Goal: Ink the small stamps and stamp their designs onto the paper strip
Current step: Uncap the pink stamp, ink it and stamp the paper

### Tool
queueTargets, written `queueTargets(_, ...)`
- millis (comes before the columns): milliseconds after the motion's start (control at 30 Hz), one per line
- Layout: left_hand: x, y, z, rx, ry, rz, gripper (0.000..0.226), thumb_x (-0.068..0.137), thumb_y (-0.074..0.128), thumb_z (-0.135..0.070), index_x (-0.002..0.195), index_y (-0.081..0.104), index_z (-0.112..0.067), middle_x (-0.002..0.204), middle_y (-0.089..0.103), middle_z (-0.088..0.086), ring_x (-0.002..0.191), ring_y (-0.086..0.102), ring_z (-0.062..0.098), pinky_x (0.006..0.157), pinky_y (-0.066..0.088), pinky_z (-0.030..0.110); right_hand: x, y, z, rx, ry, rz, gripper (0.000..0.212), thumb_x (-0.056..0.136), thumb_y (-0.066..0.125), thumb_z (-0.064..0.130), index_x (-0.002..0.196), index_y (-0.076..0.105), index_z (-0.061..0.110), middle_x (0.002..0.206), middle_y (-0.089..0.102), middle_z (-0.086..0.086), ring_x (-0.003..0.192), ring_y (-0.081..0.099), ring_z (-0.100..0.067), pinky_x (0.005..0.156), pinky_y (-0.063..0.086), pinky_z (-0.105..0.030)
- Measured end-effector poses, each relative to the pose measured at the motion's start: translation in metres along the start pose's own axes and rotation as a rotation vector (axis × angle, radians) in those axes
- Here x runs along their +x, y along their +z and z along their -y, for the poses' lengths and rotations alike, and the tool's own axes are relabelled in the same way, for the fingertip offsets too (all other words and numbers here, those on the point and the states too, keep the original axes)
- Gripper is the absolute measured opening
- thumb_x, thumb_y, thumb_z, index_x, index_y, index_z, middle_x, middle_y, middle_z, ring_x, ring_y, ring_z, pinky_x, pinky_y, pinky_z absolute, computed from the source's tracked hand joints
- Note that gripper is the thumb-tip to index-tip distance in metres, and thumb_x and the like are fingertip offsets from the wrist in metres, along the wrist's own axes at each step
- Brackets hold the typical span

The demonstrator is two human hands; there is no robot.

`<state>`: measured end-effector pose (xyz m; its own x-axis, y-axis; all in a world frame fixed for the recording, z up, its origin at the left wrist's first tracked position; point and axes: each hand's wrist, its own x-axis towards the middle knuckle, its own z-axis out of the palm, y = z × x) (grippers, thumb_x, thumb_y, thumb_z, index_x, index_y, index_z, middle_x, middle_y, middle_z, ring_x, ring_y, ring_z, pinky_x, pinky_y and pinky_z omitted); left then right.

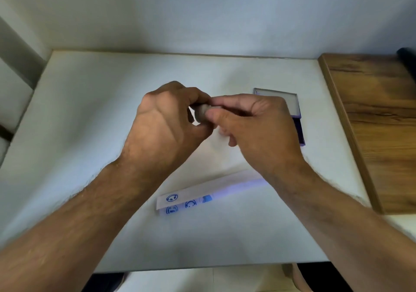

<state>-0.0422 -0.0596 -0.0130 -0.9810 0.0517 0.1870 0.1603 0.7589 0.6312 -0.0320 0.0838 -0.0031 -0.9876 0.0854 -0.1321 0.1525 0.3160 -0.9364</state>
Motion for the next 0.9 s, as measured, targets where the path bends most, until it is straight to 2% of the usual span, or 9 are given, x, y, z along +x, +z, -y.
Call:
queueTargets(100,0.001,-0.006,-0.002,-0.289,-0.085,0.035,0.036,0.067,0.086,-0.032,0.099,0.070,-0.033,0.084,0.070,-0.012,0.071,0.068,0.000,0.062,0.050,0.010,0.005,-0.005,0.001,0.315,0.142,-0.018,0.010,0.081,0.074,0.020,0.089,0.076,0.014,0.066,0.072,-0.004,0.056,0.061,-0.019,0.055,0.051,-0.027)
queueTargets(167,0.004,-0.009,-0.001,-0.480,-0.113,0.059,0.037,0.065,0.089,-0.022,0.096,0.070,-0.033,0.087,0.072,-0.012,0.075,0.071,0.003,0.067,0.054,0.016,0.007,-0.006,0.003,0.480,0.238,0.002,0.013,0.084,0.072,0.021,0.082,0.071,0.009,0.070,0.071,-0.014,0.053,0.056,-0.021,0.053,0.051,-0.028)
queueTargets(267,0.005,-0.010,-0.003,-0.581,-0.075,0.045,0.042,0.065,0.087,-0.015,0.099,0.070,-0.032,0.086,0.073,-0.014,0.073,0.072,0.010,0.070,0.058,0.025,0.009,-0.006,0.004,0.538,0.318,0.030,0.023,0.086,0.070,0.027,0.078,0.070,0.006,0.073,0.068,-0.017,0.050,0.055,-0.018,0.053,0.052,-0.027)
queueTargets(433,0.003,-0.014,-0.007,-0.600,-0.012,0.044,0.039,0.067,0.086,-0.015,0.101,0.073,-0.029,0.095,0.074,-0.009,0.075,0.073,0.012,0.079,0.059,0.040,0.008,-0.005,0.003,0.610,0.396,0.046,0.026,0.088,0.067,0.028,0.089,0.071,0.002,0.071,0.067,-0.011,0.051,0.054,-0.014,0.053,0.052,-0.025)
queueTargets(633,0.003,-0.012,-0.006,-0.572,-0.022,0.033,0.037,0.064,0.087,-0.012,0.091,0.074,-0.034,0.085,0.074,-0.017,0.071,0.069,0.003,0.071,0.056,0.020,0.007,-0.004,0.001,0.694,0.371,0.044,0.029,0.089,0.064,0.020,0.101,0.069,-0.005,0.073,0.069,-0.010,0.053,0.059,-0.012,0.053,0.053,-0.023)
queueTargets(767,0.003,-0.011,-0.003,-0.605,-0.030,0.017,0.038,0.062,0.088,-0.007,0.090,0.075,-0.029,0.084,0.077,-0.011,0.078,0.073,0.006,0.073,0.058,0.024,0.006,-0.004,0.000,0.718,0.342,0.059,0.026,0.089,0.063,0.014,0.103,0.068,-0.007,0.083,0.072,-0.014,0.060,0.065,-0.015,0.054,0.054,-0.021)
queueTargets(900,0.003,-0.012,-0.004,-0.599,-0.057,0.005,0.035,0.059,0.089,-0.014,0.087,0.075,-0.030,0.084,0.077,-0.011,0.078,0.073,0.005,0.073,0.060,0.028,0.006,-0.007,0.001,0.743,0.322,0.053,0.015,0.088,0.063,0.006,0.097,0.069,-0.003,0.087,0.074,-0.016,0.063,0.068,-0.018,0.057,0.056,-0.023)
